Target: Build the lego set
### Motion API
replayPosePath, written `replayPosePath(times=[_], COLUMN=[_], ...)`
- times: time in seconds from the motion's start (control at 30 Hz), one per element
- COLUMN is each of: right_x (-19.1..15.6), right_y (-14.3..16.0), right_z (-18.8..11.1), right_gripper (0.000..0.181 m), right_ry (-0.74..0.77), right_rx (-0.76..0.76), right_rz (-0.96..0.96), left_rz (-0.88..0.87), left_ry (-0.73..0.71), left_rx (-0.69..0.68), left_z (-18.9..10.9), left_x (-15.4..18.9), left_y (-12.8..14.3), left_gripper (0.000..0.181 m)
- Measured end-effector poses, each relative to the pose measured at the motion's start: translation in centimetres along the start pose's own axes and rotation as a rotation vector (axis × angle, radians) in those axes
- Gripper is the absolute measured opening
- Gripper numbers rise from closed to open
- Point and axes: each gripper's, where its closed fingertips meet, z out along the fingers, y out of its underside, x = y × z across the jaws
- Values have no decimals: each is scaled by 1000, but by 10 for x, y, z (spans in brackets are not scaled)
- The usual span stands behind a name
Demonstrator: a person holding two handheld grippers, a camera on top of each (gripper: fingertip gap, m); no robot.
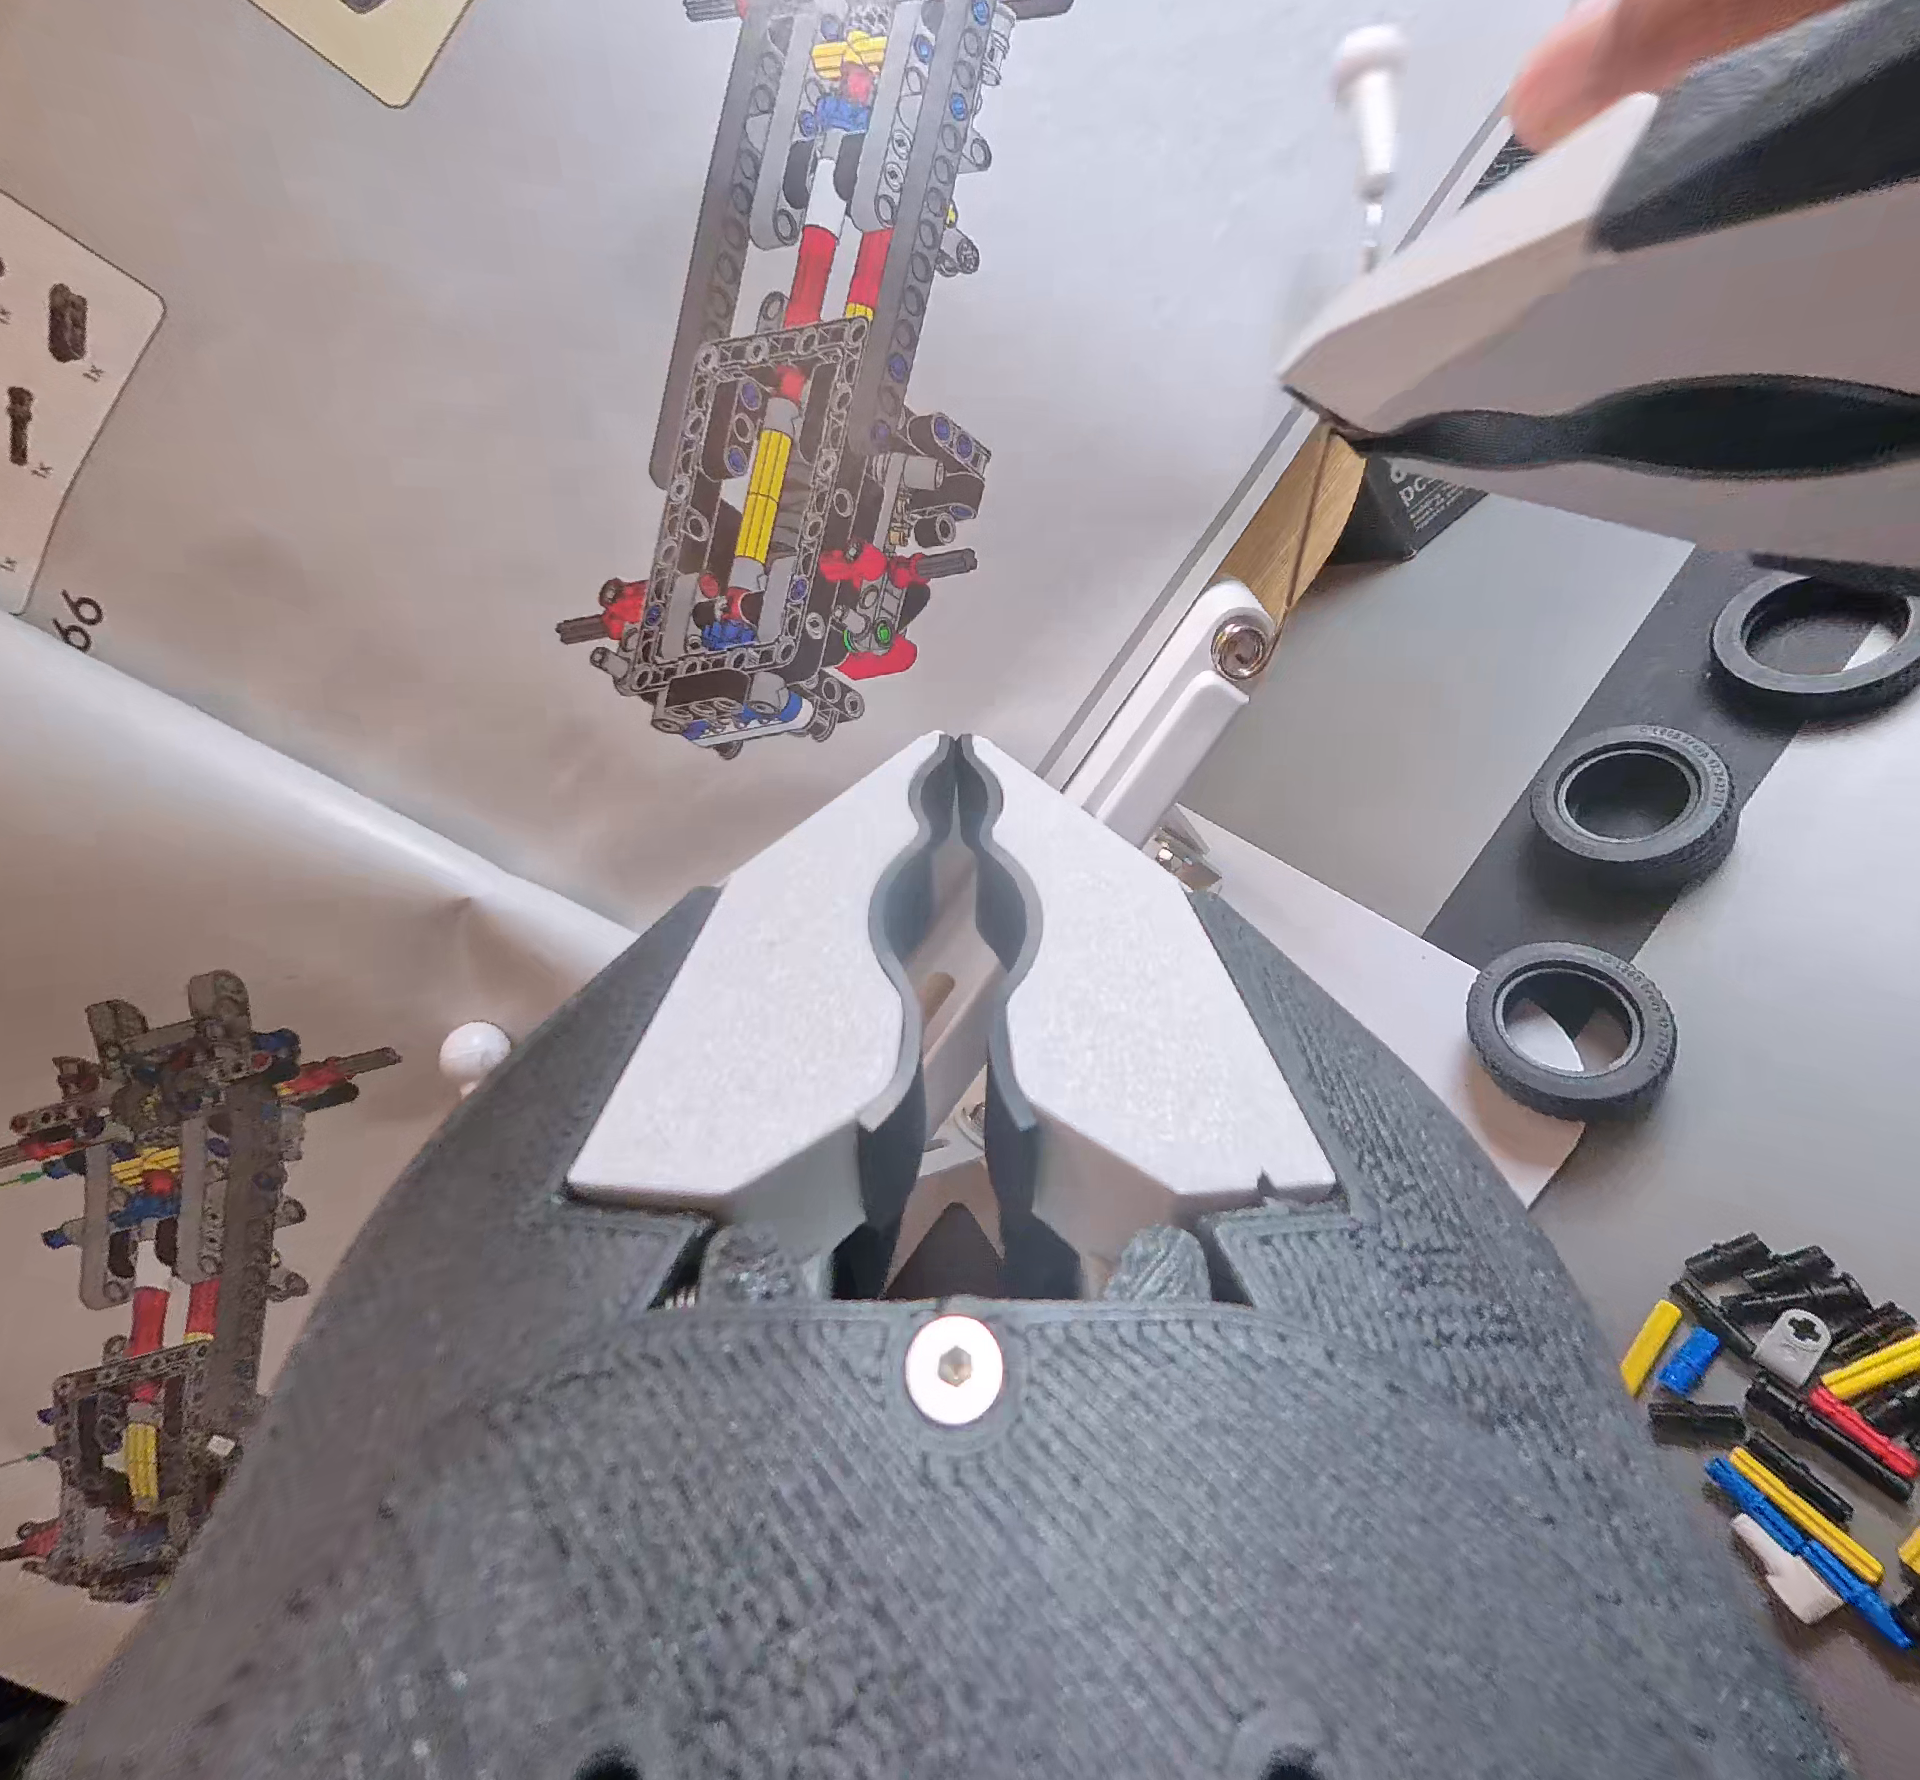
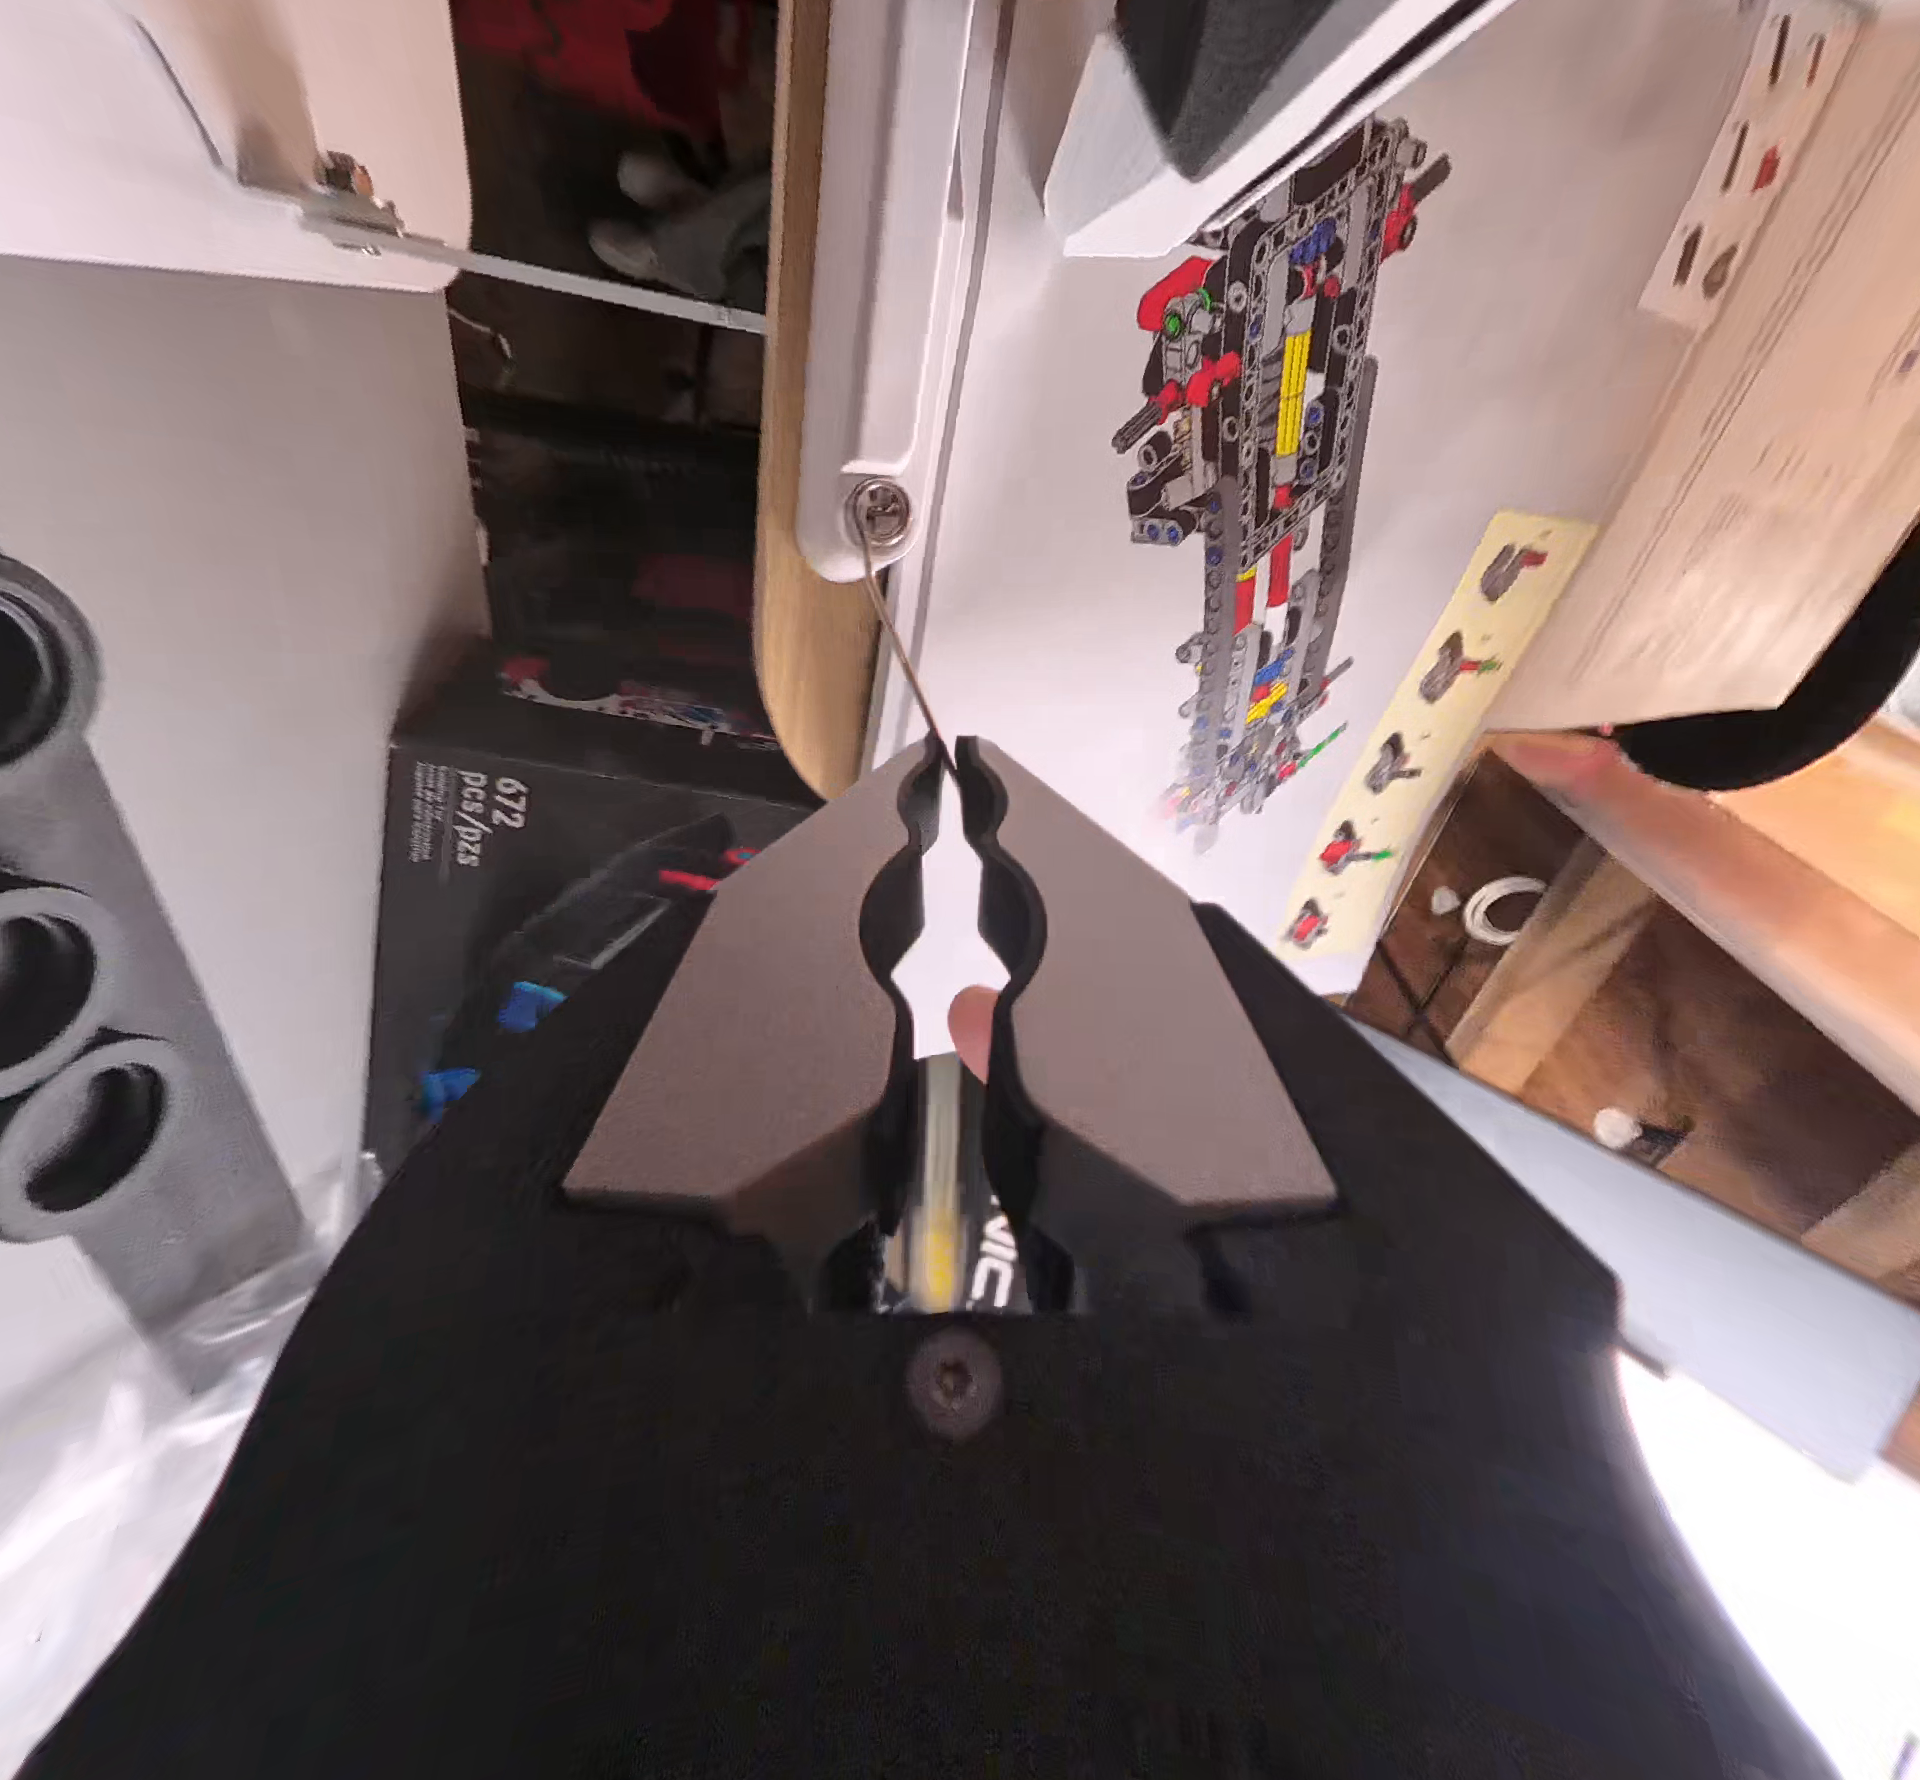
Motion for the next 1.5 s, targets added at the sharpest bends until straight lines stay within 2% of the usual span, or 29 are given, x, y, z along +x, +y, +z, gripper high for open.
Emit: replayPosePath(times=[0.13,0.2,0.3,0.37,0.47,0.6,0.77,0.87,0.93,1.13,1.3,1.4,1.5], right_x=[7,5,3,5,12,27,8,-18,-36,-53,-62,-66,-67], right_y=[-4,-3,1,-1,-7,-4,-12,-20,-22,-15,-15,-12,-10], right_z=[15,13,-4,-28,-76,-144,-222,-255,-265,-256,-254,-255,-257], right_gripper=[2,5,22,30,38,45,48,48,52,62,55,44,41], right_ry=[-29,-47,-71,-96,-180,-253,-346,-386,-378,-319,-322,-289,-294], right_rx=[83,107,115,172,305,474,546,538,530,516,565,560,565], right_rz=[-68,8,136,329,778,1315,1621,1704,1656,1565,1627,1601,1612], left_rz=[-34,-54,-131,-253,-430,-567,-621,-605,-591,-602,-581,-603,-669], left_ry=[1,7,33,45,-6,-131,-233,-263,-272,-284,-305,-345,-364], left_rx=[12,21,109,208,325,367,327,309,293,281,294,296,285], left_z=[0,0,-12,-33,-70,-111,-133,-133,-128,-113,-115,-116,-111], left_x=[2,4,3,-6,-33,-74,-123,-153,-169,-186,-192,-218,-244], left_y=[2,2,-6,-13,-7,33,83,98,106,122,124,121,119], left_gripper=[0,0,2,7,8,8,8,7,7,16,20,12,1])
